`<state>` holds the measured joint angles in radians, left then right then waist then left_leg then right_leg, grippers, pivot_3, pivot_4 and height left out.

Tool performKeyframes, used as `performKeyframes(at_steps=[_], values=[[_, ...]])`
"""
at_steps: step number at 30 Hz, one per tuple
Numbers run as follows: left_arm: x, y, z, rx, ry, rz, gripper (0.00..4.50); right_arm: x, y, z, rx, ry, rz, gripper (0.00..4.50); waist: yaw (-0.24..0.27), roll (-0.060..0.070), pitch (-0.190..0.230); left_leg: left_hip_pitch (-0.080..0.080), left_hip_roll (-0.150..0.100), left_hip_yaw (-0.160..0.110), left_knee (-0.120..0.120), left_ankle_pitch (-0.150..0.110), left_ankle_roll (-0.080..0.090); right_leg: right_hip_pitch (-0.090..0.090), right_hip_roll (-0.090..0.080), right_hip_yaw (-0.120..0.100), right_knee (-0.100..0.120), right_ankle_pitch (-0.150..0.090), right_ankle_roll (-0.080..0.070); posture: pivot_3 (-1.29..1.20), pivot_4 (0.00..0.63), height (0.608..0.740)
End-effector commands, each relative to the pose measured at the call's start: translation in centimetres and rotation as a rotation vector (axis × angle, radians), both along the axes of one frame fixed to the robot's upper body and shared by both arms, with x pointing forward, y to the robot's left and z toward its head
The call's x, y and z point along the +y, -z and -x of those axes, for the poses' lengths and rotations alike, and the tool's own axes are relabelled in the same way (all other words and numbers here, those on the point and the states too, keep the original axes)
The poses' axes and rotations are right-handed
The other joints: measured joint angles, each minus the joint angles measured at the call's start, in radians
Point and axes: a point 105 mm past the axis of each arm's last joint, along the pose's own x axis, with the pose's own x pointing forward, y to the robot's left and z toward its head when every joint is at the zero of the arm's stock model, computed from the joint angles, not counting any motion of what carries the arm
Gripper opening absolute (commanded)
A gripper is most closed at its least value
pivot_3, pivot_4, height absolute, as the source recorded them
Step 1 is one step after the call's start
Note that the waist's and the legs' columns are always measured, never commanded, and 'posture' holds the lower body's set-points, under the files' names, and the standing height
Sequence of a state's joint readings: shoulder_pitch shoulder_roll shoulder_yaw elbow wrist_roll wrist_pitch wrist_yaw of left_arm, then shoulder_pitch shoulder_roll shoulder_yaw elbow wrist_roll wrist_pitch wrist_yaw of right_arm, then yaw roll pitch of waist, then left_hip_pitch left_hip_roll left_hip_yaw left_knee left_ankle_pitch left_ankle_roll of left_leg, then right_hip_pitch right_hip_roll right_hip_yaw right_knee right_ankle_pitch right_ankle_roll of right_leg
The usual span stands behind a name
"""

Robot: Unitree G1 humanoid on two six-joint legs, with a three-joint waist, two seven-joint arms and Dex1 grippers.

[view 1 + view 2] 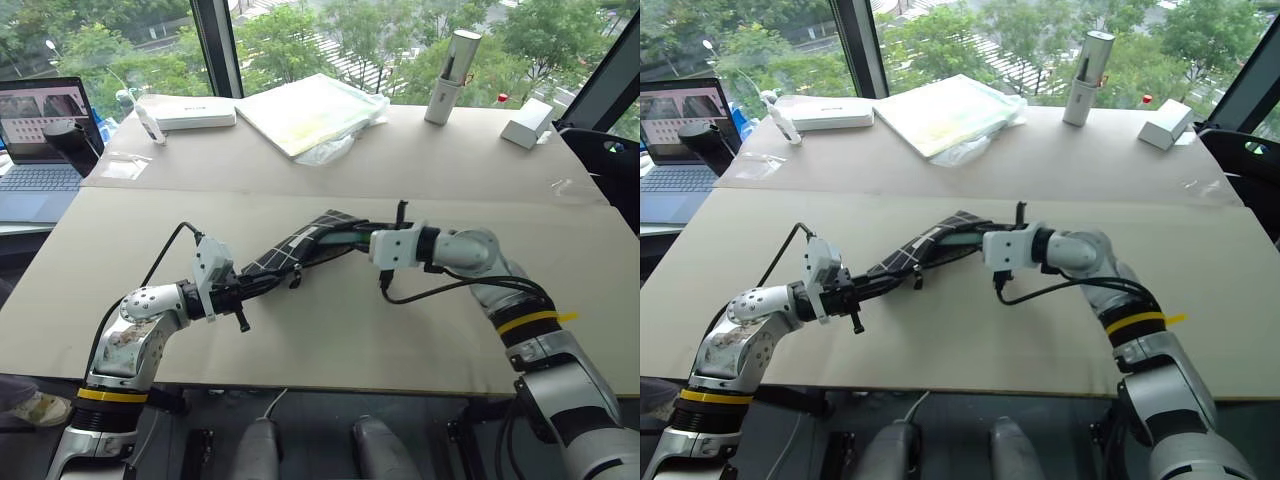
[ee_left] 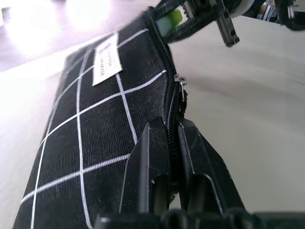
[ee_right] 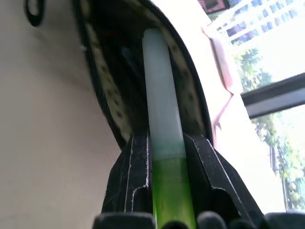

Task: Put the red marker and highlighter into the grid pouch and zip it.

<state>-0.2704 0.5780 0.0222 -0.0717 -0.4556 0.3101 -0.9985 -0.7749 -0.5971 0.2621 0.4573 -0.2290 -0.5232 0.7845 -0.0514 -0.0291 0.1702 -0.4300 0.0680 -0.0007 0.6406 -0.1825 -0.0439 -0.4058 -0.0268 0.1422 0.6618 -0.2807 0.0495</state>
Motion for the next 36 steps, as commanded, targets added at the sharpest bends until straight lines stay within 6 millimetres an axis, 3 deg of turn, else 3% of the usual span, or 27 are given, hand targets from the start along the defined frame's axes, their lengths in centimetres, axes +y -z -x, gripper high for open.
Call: performKeyframes(at_steps=[1,5,11,13,18,19,23,26,29,33,36], values=[[-0.3,-1.0,-0.1,-0.037,0.02,0.015,0.0,1.7,-0.2,1.2,-0.029,-0.085,-0.004,0.55,-0.003,0.0,0.0,0.0,0.0,0.0,0.0,0.0,0.0,0.0,0.0,0.0,0.0,0.0,0.0,0.0,0.15,0.74],[-0.5,-1.3,-0.3,-0.043,0.026,0.018,0.0,4.3,0.8,2.0,-0.048,-0.17,0.031,0.55,-0.015,0.0,0.0,0.0,0.0,0.0,0.0,0.0,0.0,0.0,0.001,0.0,0.001,0.0,0.0,0.0,0.15,0.74],[-0.6,-1.5,-0.1,-0.046,0.028,0.017,0.0,6.2,1.5,2.4,-0.063,-0.24,0.07,0.55,-0.012,0.0,0.0,0.0,0.0,0.0,0.0,0.0,0.0,0.0,0.0,0.0,0.001,0.0,0.0,0.0,0.15,0.74],[-0.5,-1.5,0.1,-0.044,0.023,0.016,0.0,6.5,1.2,2.1,-0.014,-0.23,0.035,1.55,-0.012,0.0,0.0,0.0,0.0,0.0,0.0,0.0,0.0,0.0,0.0,0.0,0.001,0.0,0.0,0.0,0.15,0.74],[-0.4,-1.5,0.3,-0.043,0.013,0.015,0.0,6.1,0.3,1.1,-0.039,-0.18,0.014,3.18,-0.014,0.0,0.0,0.0,0.0,0.0,0.0,0.0,0.0,0.0,0.0,0.0,0.001,0.0,0.0,0.0,0.15,0.74],[-0.4,-1.6,0.3,-0.044,0.011,0.015,0.0,5.7,0.3,0.9,-0.029,-0.161,0.016,3.39,-0.012,0.0,0.0,0.0,0.0,0.0,0.0,0.0,0.0,0.0,0.0,0.0,0.001,0.0,0.0,0.0,0.15,0.74],[-0.4,-1.6,0.2,-0.044,0.009,0.014,0.0,4.3,-0.6,1.3,0.032,-0.151,-0.086,3.39,-0.009,0.0,0.0,0.0,0.0,0.0,0.001,0.0,0.0,0.0,0.0,0.0,0.001,0.0,0.0,0.0,0.15,0.74],[-0.4,-1.5,0.2,-0.044,0.009,0.014,0.0,2.2,-2.5,2.0,0.242,-0.112,-0.308,3.39,-0.006,0.0,0.0,0.0,0.0,-0.001,0.001,0.0,0.0,0.001,0.0,0.0,0.001,0.0,0.0,0.0,0.15,0.74],[-0.4,-1.4,0.2,-0.041,0.011,0.014,0.0,0.0,-2.5,5.2,0.656,-0.135,-0.478,3.39,0.005,0.0,0.0,0.0,0.0,-0.001,0.001,0.0,0.0,0.001,0.0,0.0,0.001,0.0,0.0,0.0,0.15,0.74],[-0.3,-1.2,0.2,-0.037,0.013,0.011,0.0,-0.6,0.6,10.8,1.009,-0.19,-0.402,3.39,0.012,0.0,0.0,0.0,0.0,-0.001,0.002,0.0,0.0,0.002,0.0,-0.001,0.001,0.0,0.0,0.0,0.15,0.74],[-0.2,-1.1,0.1,-0.036,0.014,0.009,0.0,0.1,2.2,12.6,1.1,-0.186,-0.373,3.39,0.005,0.0,0.0,0.001,0.0,-0.001,0.002,0.0,0.0,0.002,0.001,0.0,0.001,0.0,0.001,0.0,0.15,0.74]])
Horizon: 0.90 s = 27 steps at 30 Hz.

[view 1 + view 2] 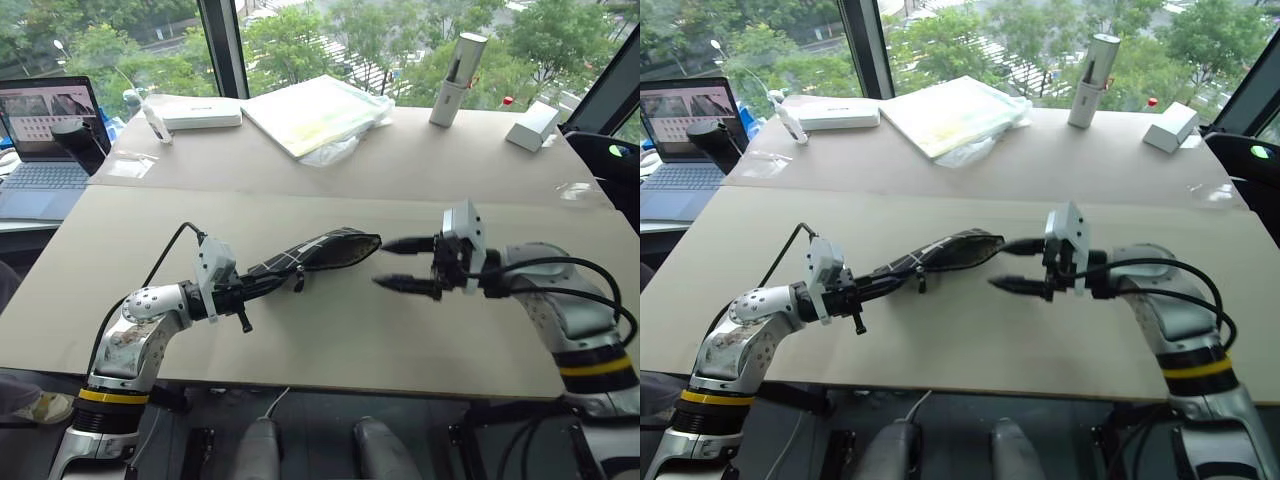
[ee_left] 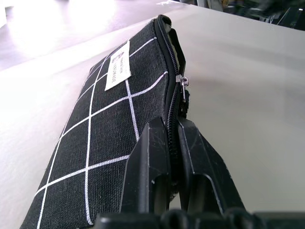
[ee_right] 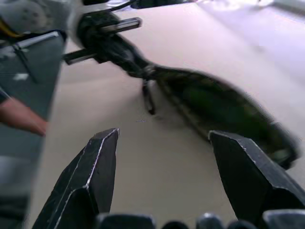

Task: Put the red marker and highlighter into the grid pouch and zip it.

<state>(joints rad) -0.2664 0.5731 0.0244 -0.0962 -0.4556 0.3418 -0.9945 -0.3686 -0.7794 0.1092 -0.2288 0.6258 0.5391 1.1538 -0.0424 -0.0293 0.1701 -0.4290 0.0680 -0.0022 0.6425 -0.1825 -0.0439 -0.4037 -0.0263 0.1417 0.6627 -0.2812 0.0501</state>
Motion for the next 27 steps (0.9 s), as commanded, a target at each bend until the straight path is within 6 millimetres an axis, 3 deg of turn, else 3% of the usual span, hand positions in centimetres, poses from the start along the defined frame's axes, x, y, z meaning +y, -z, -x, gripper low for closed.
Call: performKeyframes(at_steps=[1,3,6,10,16,20,23,27], values=[[0.1,-1.1,-0.2,-0.051,0.01,0.007,0.0,2.0,0.6,1.9,0.058,-0.053,-0.01,3.39,-0.008,0.0,0.0,0.0,0.0,0.0,0.0,0.0,0.0,-0.001,0.0,0.001,0.0,0.0,0.0,0.0,0.15,0.74],[0.1,-1.2,-0.3,-0.053,0.01,0.006,0.0,3.0,2.0,1.5,0.072,-0.004,-0.005,3.39,-0.011,0.0,0.0,0.001,0.0,0.0,0.0,0.0,0.0,-0.001,0.001,0.001,0.001,0.0,0.001,0.0,0.15,0.74],[-0.1,-1.4,-0.4,-0.061,0.018,0.006,0.0,4.7,4.6,-4.3,-0.01,0.324,0.027,3.39,-0.018,-0.003,-0.002,0.002,0.001,0.0,0.0,0.0,0.0,0.0,0.002,0.001,0.001,-0.001,0.002,0.0,0.15,0.74],[-0.1,-1.5,-0.4,-0.063,0.019,0.004,0.0,6.8,3.9,-6.3,-0.023,0.404,-0.049,3.39,-0.009,-0.003,-0.001,-0.001,0.0,0.0,0.0,0.0,-0.001,-0.002,0.001,0.001,0.001,0.0,0.0,0.0,0.15,0.74],[-0.2,-1.7,-0.5,-0.067,0.018,0.004,0.0,9.4,3.1,-7.3,-0.042,0.4,-0.088,3.39,-0.001,-0.003,-0.001,-0.002,0.0,0.0,0.0,0.0,-0.001,-0.002,0.001,0.0,0.0,0.0,0.0,0.0,0.15,0.74],[0.0,-1.3,-0.5,-0.062,0.009,0.006,0.0,10.5,2.6,-6.0,-0.013,0.313,-0.113,3.39,-0.001,-0.003,-0.001,-0.002,0.0,0.0,0.0,0.0,-0.001,-0.002,0.001,0.0,0.0,0.0,0.0,0.0,0.15,0.74],[0.2,-1.1,-0.5,-0.058,0.004,0.007,0.0,10.7,2.5,-6.3,-0.013,0.33,-0.12,3.39,-0.002,-0.003,-0.001,-0.002,0.0,0.0,0.0,0.0,-0.001,-0.002,0.001,0.0,0.001,0.0,0.0,0.0,0.15,0.74],[0.2,-1.0,-0.5,-0.058,0.003,0.008,0.0,10.9,2.2,-6.6,0.003,0.346,-0.144,2.34,-0.004,-0.003,-0.001,-0.002,0.0,0.0,0.0,0.0,-0.001,-0.002,0.001,0.0,0.001,0.0,0.0,0.0,0.15,0.74]])
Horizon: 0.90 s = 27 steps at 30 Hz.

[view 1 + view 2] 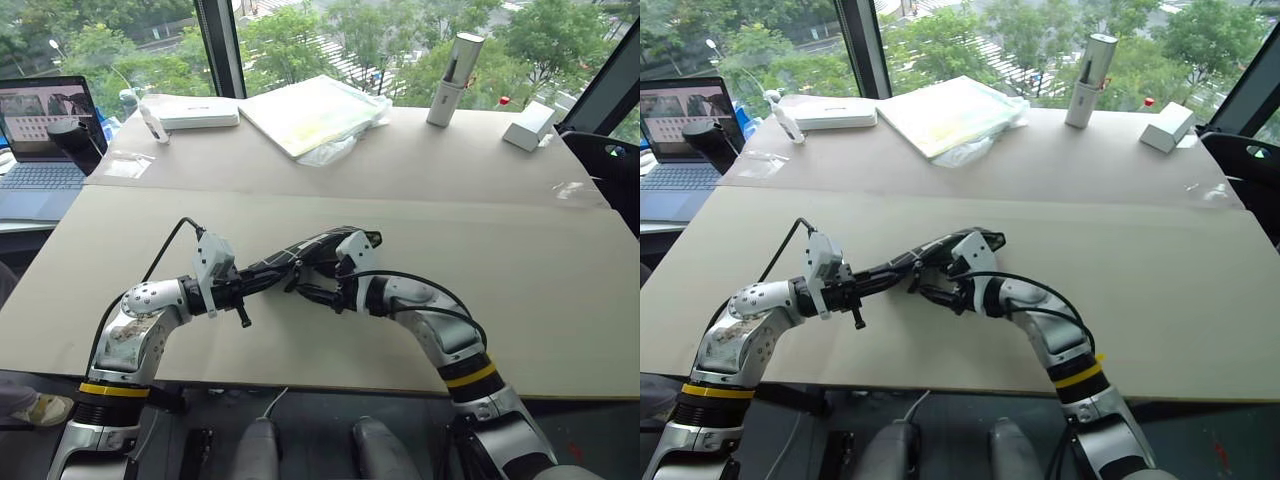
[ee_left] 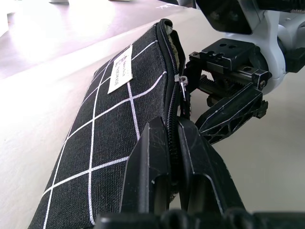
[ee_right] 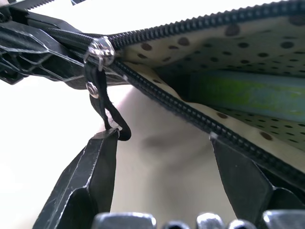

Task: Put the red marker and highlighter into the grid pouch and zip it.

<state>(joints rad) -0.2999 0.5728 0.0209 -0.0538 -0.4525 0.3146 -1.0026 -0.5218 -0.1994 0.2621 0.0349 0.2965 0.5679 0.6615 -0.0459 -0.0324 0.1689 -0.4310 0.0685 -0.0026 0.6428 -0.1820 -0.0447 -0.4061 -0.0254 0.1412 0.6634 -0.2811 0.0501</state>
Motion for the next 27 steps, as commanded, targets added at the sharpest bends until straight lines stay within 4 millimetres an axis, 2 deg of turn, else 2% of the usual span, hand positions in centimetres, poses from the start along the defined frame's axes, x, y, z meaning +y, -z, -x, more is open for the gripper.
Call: performKeyframes(at_steps=[1,6,8,9,17,22,23,27], values=[[0.1,-0.7,0.1,-0.038,0.003,0.006,0.0,0.3,-1.8,-0.1,-0.044,-0.01,-0.037,1.97,0.0,0.0,0.0,0.0,0.0,0.0,0.0,0.0,0.0,0.0,0.0,0.0,0.0,0.0,0.0,0.0,0.15,0.74],[0.1,-0.9,0.0,-0.042,0.002,0.005,0.0,-0.5,-1.1,0.2,-0.042,-0.037,0.011,0.32,0.002,0.0,0.0,0.0,0.0,0.0,0.0,0.0,0.0,0.0,0.0,0.0,0.0,0.0,0.0,0.0,0.15,0.74],[0.2,-0.9,0.0,-0.043,0.0,0.003,0.0,-1.0,-0.9,0.1,-0.047,-0.038,0.027,0.32,0.002,0.0,0.0,0.0,0.0,0.0,0.0,0.0,0.0,0.0,0.0,0.0,0.0,0.0,0.0,0.0,0.15,0.74],[0.3,-0.9,0.0,-0.043,-0.001,0.002,0.0,-1.1,-1.0,0.0,-0.045,-0.03,0.025,0.14,0.001,0.0,0.0,0.0,0.0,0.0,0.0,0.0,0.0,0.0,0.0,0.0,0.0,0.0,0.0,0.0,0.15,0.74],[0.3,-1.1,-0.1,-0.047,-0.003,0.001,0.0,-0.5,-1.3,0.1,-0.047,-0.047,-0.002,0.14,-0.001,0.0,0.0,0.0,0.0,0.0,0.0,0.0,0.0,0.0,0.0,0.0,0.0,0.0,0.0,0.0,0.15,0.74],[0.3,-1.1,-0.2,-0.047,-0.002,0.001,0.0,-1.9,-0.8,0.2,-0.01,-0.044,0.016,0.14,0.001,0.0,0.0,0.0,0.0,0.0,0.0,0.0,0.0,0.0,0.0,0.0,0.0,0.0,0.0,0.0,0.15,0.74],[0.3,-1.1,-0.2,-0.047,-0.002,0.001,0.0,-2.4,-0.8,0.3,-0.005,-0.047,0.025,0.64,0.001,0.0,0.0,0.0,0.0,0.0,0.0,0.0,0.0,0.0,0.0,0.0,-0.001,0.0,0.0,0.0,0.15,0.74],[0.3,-1.1,-0.2,-0.049,-0.002,-0.001,0.0,-3.3,-0.5,1.3,0.017,-0.097,0.053,1.82,0.001,0.0,0.0,0.0,0.0,0.0,0.0,0.0,0.0,0.0,0.0,0.0,-0.001,0.0,0.0,0.0,0.15,0.74]])
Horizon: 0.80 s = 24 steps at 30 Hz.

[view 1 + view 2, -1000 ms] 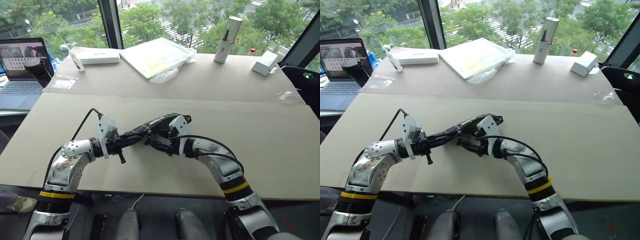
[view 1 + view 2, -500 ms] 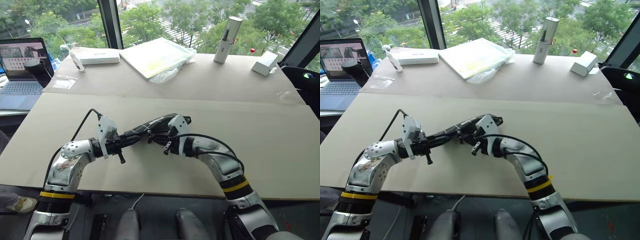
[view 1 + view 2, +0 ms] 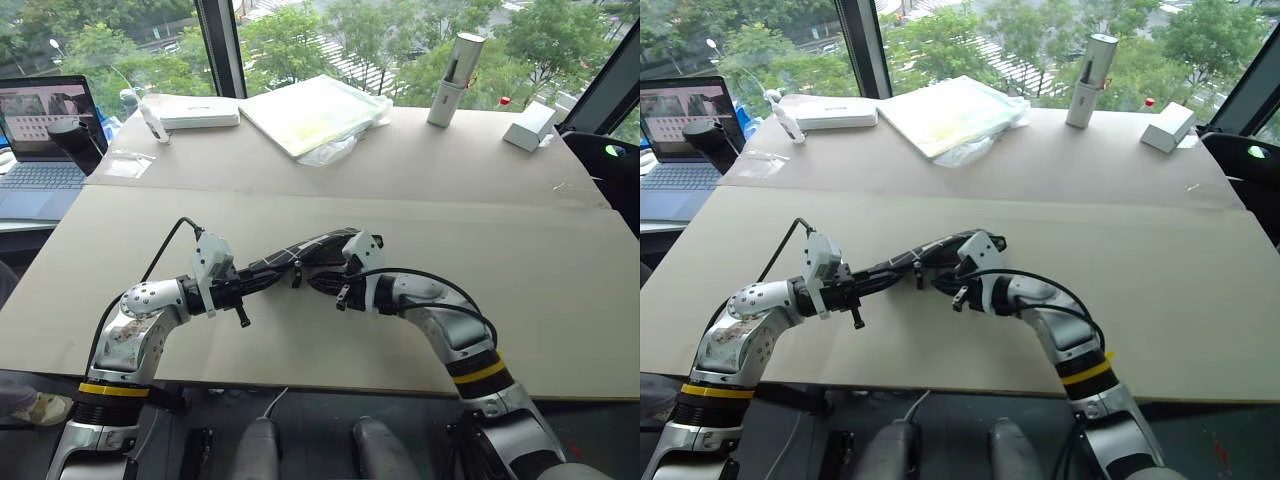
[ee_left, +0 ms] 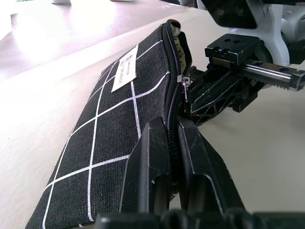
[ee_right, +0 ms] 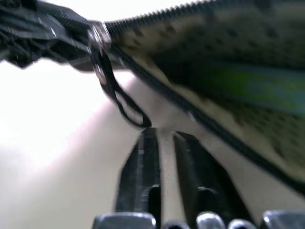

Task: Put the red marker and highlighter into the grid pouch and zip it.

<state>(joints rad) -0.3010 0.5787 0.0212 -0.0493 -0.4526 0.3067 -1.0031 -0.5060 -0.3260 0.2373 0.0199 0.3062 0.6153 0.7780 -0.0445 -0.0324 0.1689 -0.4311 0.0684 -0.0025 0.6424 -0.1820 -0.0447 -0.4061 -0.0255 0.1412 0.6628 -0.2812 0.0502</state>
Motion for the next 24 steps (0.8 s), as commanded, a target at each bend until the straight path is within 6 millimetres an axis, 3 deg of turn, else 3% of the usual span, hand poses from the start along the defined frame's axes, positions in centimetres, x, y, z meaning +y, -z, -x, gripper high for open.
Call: performKeyframes(at_steps=[1,5,14,18,24], values=[[0.2,-1.1,-0.2,-0.044,0.001,0.004,0.0,-0.3,-1.3,1.2,-0.018,-0.069,-0.022,2.3,-0.001,0.0,0.0,0.0,0.0,0.0,0.0,0.0,0.0,0.0,0.0,0.0,0.0,0.0,0.0,0.0,0.15,0.74],[0.1,-1.1,-0.2,-0.045,0.003,0.005,0.0,-0.5,-0.8,2.4,0.017,-0.108,0.006,3.48,-0.001,0.0,0.0,0.0,0.0,0.0,0.0,0.0,0.0,0.0,0.0,0.0,0.0,0.0,0.0,0.0,0.15,0.74],[0.0,-1.1,-0.2,-0.043,0.011,0.009,0.0,2.5,-1.4,0.8,-0.032,-0.069,-0.01,3.48,-0.002,0.0,0.0,0.0,0.0,0.0,0.0,0.0,0.0,0.0,0.0,0.0,0.0,0.0,0.0,0.0,0.15,0.74],[0.0,-1.0,-0.2,-0.043,0.01,0.009,0.0,3.7,-2.6,0.1,-0.052,-0.073,-0.042,3.48,0.0,0.0,0.0,0.0,0.0,0.0,0.0,0.0,0.0,0.0,0.0,0.0,0.0,0.0,0.0,0.0,0.15,0.74],[0.0,-1.0,-0.2,-0.045,0.006,0.009,0.0,5.2,-3.5,0.3,-0.074,-0.118,-0.061,3.48,-0.001,0.0,0.0,0.0,0.0,0.0,0.0,0.0,0.0,0.0,0.0,0.0,0.0,0.0,0.0,0.0,0.15,0.74]])
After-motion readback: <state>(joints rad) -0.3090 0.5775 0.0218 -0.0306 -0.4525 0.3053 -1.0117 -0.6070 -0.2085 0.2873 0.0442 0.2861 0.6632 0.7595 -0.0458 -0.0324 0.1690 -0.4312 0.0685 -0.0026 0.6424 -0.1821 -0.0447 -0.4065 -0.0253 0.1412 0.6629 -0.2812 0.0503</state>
